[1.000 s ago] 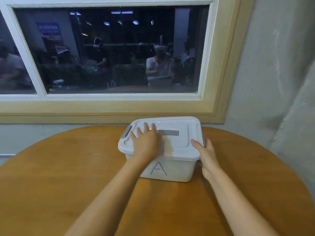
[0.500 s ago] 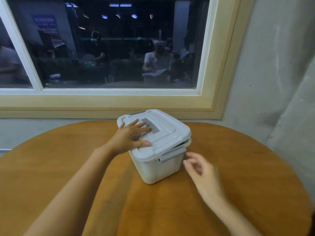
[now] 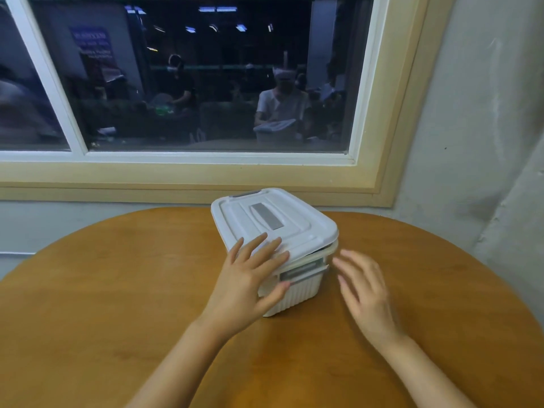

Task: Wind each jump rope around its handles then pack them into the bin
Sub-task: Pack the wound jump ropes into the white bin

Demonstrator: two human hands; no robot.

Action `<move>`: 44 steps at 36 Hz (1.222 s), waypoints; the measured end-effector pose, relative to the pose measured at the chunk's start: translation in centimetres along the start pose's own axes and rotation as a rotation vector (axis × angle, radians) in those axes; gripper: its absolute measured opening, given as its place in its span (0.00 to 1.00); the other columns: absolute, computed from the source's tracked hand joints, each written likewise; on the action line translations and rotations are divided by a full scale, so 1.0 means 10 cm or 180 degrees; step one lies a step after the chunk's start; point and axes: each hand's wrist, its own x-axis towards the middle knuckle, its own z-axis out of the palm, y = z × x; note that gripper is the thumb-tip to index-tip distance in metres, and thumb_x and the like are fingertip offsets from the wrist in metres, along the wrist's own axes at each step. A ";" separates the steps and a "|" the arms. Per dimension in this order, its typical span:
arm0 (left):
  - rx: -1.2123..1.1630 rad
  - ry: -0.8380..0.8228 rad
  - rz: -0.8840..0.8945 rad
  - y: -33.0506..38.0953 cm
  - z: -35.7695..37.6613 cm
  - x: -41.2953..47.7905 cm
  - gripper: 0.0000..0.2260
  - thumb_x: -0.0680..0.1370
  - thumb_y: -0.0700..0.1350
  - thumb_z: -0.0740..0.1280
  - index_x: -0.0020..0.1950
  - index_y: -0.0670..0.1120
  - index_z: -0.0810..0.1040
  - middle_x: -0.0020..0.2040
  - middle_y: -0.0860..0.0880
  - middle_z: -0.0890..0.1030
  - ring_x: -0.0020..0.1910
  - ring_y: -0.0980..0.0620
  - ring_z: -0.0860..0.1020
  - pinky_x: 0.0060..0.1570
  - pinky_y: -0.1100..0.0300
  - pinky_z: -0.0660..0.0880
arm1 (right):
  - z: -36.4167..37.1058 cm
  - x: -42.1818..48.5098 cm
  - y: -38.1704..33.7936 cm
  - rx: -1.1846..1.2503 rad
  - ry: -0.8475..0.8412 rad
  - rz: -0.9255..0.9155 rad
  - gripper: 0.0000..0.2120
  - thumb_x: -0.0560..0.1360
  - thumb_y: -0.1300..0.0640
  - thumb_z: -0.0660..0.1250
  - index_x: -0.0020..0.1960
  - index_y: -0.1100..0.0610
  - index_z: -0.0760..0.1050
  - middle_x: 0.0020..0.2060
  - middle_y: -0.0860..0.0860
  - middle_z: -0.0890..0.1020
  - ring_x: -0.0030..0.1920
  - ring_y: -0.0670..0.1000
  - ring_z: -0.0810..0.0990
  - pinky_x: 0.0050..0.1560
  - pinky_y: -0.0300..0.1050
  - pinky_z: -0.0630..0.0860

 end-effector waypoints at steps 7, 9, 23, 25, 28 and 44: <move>0.0218 0.0232 0.0248 -0.15 0.13 -0.09 0.19 0.80 0.53 0.60 0.72 0.53 0.70 0.71 0.51 0.73 0.73 0.49 0.68 0.72 0.47 0.61 | 0.01 0.53 0.33 0.0125 -0.0790 -0.0110 0.33 0.71 0.60 0.73 0.74 0.54 0.66 0.72 0.48 0.70 0.77 0.45 0.59 0.79 0.45 0.51; 0.0126 0.0289 0.0240 -0.18 0.09 -0.08 0.19 0.80 0.51 0.60 0.71 0.51 0.70 0.70 0.50 0.75 0.72 0.51 0.70 0.71 0.49 0.63 | 0.02 0.50 0.28 0.0193 -0.0583 -0.0212 0.29 0.70 0.61 0.74 0.70 0.57 0.71 0.68 0.51 0.75 0.73 0.48 0.68 0.78 0.44 0.56; -0.0431 0.0477 0.0228 -0.42 0.03 -0.23 0.20 0.81 0.45 0.62 0.73 0.46 0.71 0.74 0.50 0.71 0.74 0.50 0.68 0.75 0.47 0.61 | -0.05 0.32 0.14 0.0440 -0.0382 -0.0618 0.24 0.72 0.63 0.69 0.68 0.63 0.71 0.64 0.58 0.79 0.67 0.54 0.76 0.75 0.52 0.64; -0.0436 0.0484 0.0261 -0.43 0.04 -0.24 0.20 0.81 0.44 0.62 0.73 0.46 0.71 0.73 0.50 0.72 0.74 0.50 0.68 0.75 0.46 0.61 | -0.06 0.32 0.16 0.0382 -0.0360 -0.0678 0.27 0.69 0.68 0.72 0.67 0.63 0.72 0.62 0.58 0.80 0.66 0.54 0.77 0.73 0.50 0.67; -0.0439 0.0488 0.0271 -0.45 0.06 -0.24 0.19 0.80 0.44 0.63 0.72 0.48 0.70 0.70 0.52 0.75 0.72 0.52 0.71 0.74 0.45 0.63 | -0.02 0.29 0.15 0.0201 -0.0251 -0.0760 0.29 0.64 0.72 0.77 0.63 0.64 0.75 0.59 0.58 0.81 0.63 0.55 0.80 0.68 0.49 0.73; -0.0389 0.0315 0.0086 -0.36 0.06 -0.27 0.30 0.73 0.57 0.74 0.70 0.46 0.74 0.69 0.53 0.75 0.70 0.55 0.71 0.74 0.43 0.62 | 0.02 0.14 0.02 0.0712 -0.0444 0.0108 0.23 0.71 0.62 0.73 0.65 0.60 0.76 0.64 0.52 0.78 0.70 0.47 0.72 0.73 0.42 0.65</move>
